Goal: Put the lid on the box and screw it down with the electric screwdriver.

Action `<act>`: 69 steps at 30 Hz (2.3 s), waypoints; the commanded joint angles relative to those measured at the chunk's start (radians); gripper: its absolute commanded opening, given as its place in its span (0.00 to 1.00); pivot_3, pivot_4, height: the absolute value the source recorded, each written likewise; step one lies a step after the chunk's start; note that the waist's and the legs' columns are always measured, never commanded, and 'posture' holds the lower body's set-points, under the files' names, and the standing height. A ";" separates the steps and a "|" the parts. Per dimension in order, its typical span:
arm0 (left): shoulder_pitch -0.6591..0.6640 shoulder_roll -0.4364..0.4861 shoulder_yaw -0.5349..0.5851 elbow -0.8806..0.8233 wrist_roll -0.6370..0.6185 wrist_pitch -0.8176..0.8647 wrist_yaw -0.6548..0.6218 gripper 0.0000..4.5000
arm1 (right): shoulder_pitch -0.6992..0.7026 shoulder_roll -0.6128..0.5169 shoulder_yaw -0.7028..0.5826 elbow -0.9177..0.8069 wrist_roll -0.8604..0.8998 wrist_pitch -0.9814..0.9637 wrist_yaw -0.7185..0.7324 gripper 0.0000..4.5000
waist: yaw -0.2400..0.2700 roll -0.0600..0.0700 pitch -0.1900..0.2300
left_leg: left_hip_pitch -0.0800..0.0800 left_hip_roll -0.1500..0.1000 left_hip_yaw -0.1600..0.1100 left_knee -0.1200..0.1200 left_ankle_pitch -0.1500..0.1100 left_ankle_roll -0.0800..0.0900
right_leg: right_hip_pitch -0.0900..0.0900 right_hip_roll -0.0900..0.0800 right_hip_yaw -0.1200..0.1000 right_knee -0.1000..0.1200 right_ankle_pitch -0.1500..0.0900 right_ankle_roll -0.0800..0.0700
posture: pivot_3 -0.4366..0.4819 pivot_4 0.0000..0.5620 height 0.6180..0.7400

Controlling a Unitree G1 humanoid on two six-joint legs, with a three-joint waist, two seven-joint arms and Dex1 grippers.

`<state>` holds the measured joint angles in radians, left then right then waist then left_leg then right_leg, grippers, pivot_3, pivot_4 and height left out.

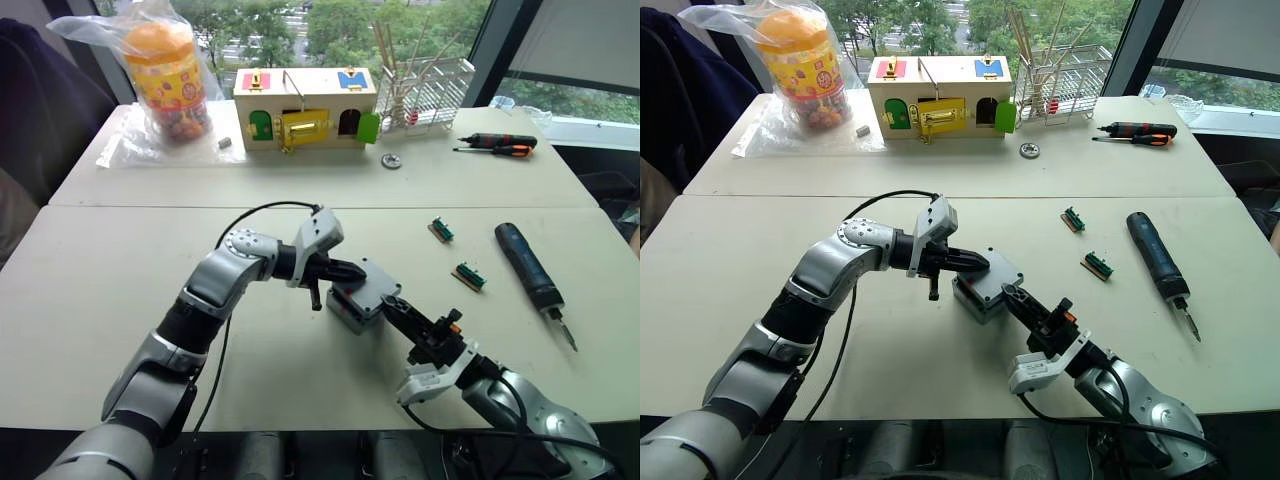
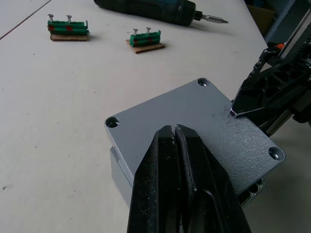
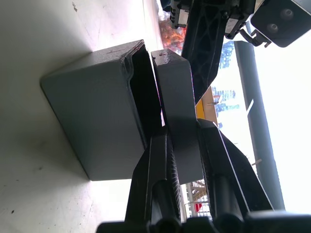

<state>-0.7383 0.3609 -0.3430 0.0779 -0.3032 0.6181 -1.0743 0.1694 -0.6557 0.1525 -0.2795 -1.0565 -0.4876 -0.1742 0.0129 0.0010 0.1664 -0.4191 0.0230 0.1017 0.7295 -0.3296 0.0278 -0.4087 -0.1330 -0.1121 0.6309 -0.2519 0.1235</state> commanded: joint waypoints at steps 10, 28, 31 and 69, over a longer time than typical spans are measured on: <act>0.025 0.017 -0.090 0.043 0.109 -0.100 -0.023 0.00 | 0.028 -0.012 0.017 -0.015 0.006 -0.003 0.020 0.13 | 0.000 0.000 -0.001 | 0.005 0.000 0.000 0.000 0.000 0.000 | 0.005 0.000 0.000 -0.001 -0.001 0.000 | 0.48 0.27 0.74; 0.049 0.015 -0.116 0.097 0.169 -0.153 -0.028 0.00 | 0.055 -0.057 -0.022 -0.051 0.025 -0.021 0.009 0.66 | 0.000 0.001 -0.014 | 0.015 0.001 0.000 -0.004 0.000 0.000 | 0.013 -0.001 0.000 -0.001 -0.005 -0.001 | 0.48 0.27 0.74; 0.056 0.021 -0.114 0.097 0.174 -0.151 -0.024 0.00 | 0.040 -0.059 -0.026 -0.046 0.032 -0.022 0.011 0.66 | -0.001 0.001 -0.014 | 0.016 0.001 -0.001 -0.004 0.000 0.000 | 0.013 -0.001 0.001 -0.001 -0.005 -0.001 | 0.48 0.27 0.74; 0.079 0.021 -0.037 -0.015 0.125 -0.091 0.011 0.00 | 0.118 0.018 -0.127 -0.382 1.525 0.842 0.684 0.01 | 0.001 0.001 -0.014 | 0.026 0.000 -0.003 -0.012 -0.003 0.004 | 0.018 -0.003 0.002 -0.001 -0.009 -0.005 | 0.48 0.27 0.74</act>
<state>-0.6770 0.3678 -0.3717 0.0577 -0.1882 0.5006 -1.0654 0.2999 -0.6466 0.0393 -0.6353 0.4566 0.3528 0.4997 0.0139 0.0019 0.1521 -0.3929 0.0232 0.0991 0.7179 -0.3325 0.0316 -0.3904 -0.1362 -0.1099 0.6301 -0.2608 0.1187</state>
